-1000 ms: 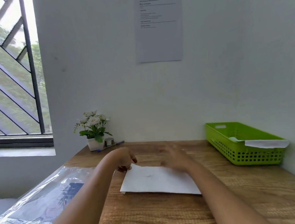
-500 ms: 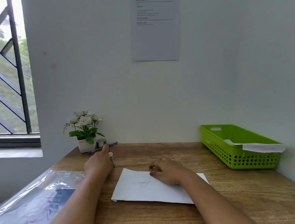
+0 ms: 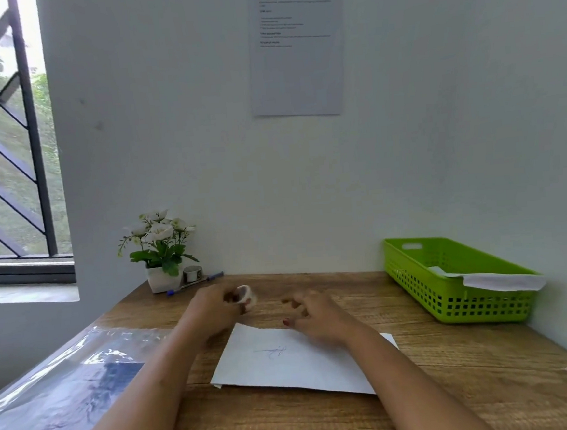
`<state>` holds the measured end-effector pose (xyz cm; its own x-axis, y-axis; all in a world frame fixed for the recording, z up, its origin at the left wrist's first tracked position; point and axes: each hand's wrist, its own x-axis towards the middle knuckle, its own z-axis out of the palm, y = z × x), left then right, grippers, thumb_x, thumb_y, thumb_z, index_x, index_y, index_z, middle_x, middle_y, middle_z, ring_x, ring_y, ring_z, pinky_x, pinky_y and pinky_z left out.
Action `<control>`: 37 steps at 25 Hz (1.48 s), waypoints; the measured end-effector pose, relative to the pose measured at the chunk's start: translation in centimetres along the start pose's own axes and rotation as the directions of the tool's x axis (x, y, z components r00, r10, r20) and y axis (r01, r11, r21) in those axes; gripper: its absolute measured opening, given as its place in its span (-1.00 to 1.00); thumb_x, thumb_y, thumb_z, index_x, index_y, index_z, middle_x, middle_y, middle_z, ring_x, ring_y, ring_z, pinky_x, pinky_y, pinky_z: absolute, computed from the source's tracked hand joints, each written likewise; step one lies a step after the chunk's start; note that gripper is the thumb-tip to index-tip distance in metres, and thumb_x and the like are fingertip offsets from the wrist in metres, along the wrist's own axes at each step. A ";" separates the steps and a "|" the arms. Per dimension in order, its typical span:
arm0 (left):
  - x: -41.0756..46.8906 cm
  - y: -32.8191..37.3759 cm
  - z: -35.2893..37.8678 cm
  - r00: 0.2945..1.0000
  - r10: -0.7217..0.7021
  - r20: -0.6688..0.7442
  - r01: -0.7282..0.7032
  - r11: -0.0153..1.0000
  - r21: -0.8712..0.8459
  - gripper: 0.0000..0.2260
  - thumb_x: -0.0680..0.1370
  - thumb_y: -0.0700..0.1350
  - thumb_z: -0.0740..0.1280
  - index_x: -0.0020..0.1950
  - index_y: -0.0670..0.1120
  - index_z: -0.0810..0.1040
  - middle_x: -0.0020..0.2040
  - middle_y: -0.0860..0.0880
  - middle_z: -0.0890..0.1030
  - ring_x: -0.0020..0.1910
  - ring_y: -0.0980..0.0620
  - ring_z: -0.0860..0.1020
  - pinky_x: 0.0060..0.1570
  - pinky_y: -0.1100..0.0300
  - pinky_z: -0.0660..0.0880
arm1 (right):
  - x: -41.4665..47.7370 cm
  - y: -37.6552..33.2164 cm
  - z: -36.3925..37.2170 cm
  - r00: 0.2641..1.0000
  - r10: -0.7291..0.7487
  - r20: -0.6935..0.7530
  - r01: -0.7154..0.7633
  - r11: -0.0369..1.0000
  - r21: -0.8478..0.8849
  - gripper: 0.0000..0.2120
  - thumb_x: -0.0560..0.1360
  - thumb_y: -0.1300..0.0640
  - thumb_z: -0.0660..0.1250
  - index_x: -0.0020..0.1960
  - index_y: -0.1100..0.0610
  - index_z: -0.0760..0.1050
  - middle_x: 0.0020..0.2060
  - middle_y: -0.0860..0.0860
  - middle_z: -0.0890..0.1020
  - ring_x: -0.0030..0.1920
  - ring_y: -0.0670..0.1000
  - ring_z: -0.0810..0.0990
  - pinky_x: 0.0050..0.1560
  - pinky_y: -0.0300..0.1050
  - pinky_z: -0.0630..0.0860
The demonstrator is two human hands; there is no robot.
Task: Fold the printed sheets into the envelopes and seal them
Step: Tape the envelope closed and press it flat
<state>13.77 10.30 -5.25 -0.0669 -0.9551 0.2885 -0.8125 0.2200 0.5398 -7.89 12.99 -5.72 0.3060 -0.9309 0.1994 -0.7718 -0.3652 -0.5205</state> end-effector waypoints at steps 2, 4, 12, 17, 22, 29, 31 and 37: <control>-0.5 2.1 0.7 0.993 0.112 0.025 -0.107 0.982 -0.154 -0.80 0.47 0.14 0.37 -0.05 0.05 0.56 -0.18 0.04 0.61 -0.20 0.06 0.56 -0.22 0.18 0.45 | -0.2 -0.4 -0.1 0.997 -0.025 -0.069 0.037 0.982 0.184 -0.48 0.51 0.02 0.37 0.42 -0.07 0.31 0.27 -0.04 0.44 0.15 -0.02 0.50 0.12 -0.16 0.47; -0.9 3.7 1.1 0.984 0.180 0.005 -0.176 0.966 -0.188 -0.78 0.49 0.19 0.32 -0.16 0.06 0.59 -0.34 0.07 0.56 -0.34 0.09 0.49 -0.32 0.21 0.38 | -0.4 -0.8 -0.2 0.986 -0.057 -0.155 0.099 0.956 0.278 -0.48 0.47 0.04 0.42 0.39 -0.06 0.35 0.20 -0.08 0.48 0.07 -0.07 0.53 0.00 -0.27 0.47; -1.6 5.1 1.2 0.955 0.271 0.120 -0.173 0.840 -0.515 -0.94 0.53 -0.03 0.35 -0.04 0.02 0.59 -0.31 0.01 0.53 -0.33 0.12 0.45 -0.29 0.27 0.44 | -0.1 -0.6 -0.4 0.941 -0.082 -0.329 0.204 0.912 0.355 -0.68 0.35 0.05 0.54 0.05 0.10 0.57 -0.10 0.02 0.66 -0.11 0.00 0.64 -0.15 -0.20 0.54; -1.6 4.7 1.0 0.944 0.266 0.193 -0.045 0.687 -0.725 -0.84 0.57 -0.25 0.28 0.11 -0.09 0.56 -0.21 -0.03 0.58 -0.29 0.15 0.54 -0.18 0.29 0.55 | -0.3 -0.5 -0.8 0.952 -0.044 -0.304 0.183 0.875 0.448 -0.52 0.36 0.10 0.53 0.25 0.02 0.50 -0.04 -0.10 0.60 -0.03 -0.10 0.61 -0.08 -0.36 0.52; -1.2 4.4 1.1 0.961 0.221 0.168 -0.048 0.730 -0.682 -0.82 0.59 -0.25 0.24 0.14 -0.12 0.57 -0.24 -0.05 0.59 -0.29 0.10 0.54 -0.14 0.22 0.55 | -0.2 -0.8 -0.9 0.936 -0.053 -0.347 0.175 0.926 0.333 -0.51 0.38 0.11 0.52 0.28 0.00 0.49 -0.02 -0.13 0.58 -0.21 -0.26 0.50 -0.24 -0.51 0.39; -1.4 4.5 1.4 0.958 0.264 0.108 -0.170 0.832 -0.528 -0.87 0.58 -0.17 0.29 0.02 0.01 0.60 -0.28 0.01 0.60 -0.27 0.06 0.53 -0.15 0.15 0.49 | 0.1 -0.5 -1.1 0.924 0.051 -0.378 0.146 0.869 0.473 -0.72 0.42 0.00 0.46 0.11 0.02 0.59 -0.05 -0.04 0.66 -0.10 -0.06 0.58 -0.14 -0.18 0.52; -1.4 4.5 1.4 0.957 0.276 0.093 -0.200 0.854 -0.481 -0.88 0.58 -0.16 0.29 0.01 0.01 0.60 -0.28 0.01 0.60 -0.28 0.07 0.53 -0.17 0.17 0.50 | 0.1 -0.5 -1.2 0.921 0.070 -0.384 0.146 0.850 0.506 -0.78 0.40 0.03 0.49 0.03 0.00 0.61 -0.09 -0.03 0.67 -0.13 -0.07 0.58 -0.15 -0.16 0.52; -1.6 4.6 1.5 0.949 0.311 0.041 -0.284 0.907 -0.310 -0.90 0.57 -0.12 0.29 0.03 -0.05 0.59 -0.26 0.04 0.61 -0.32 0.15 0.52 -0.28 0.37 0.47 | -0.2 -0.7 -1.5 0.932 0.111 -0.346 0.157 0.736 0.658 -0.94 0.46 0.18 0.44 -0.08 0.14 0.61 -0.26 0.01 0.60 -0.30 -0.08 0.51 -0.37 -0.31 0.44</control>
<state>9.23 12.50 -4.40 -0.3400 -0.8465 0.4097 -0.5389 0.5324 0.6528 -8.23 13.43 -4.16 0.0063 -0.9096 0.4155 -0.1532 -0.4115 -0.8984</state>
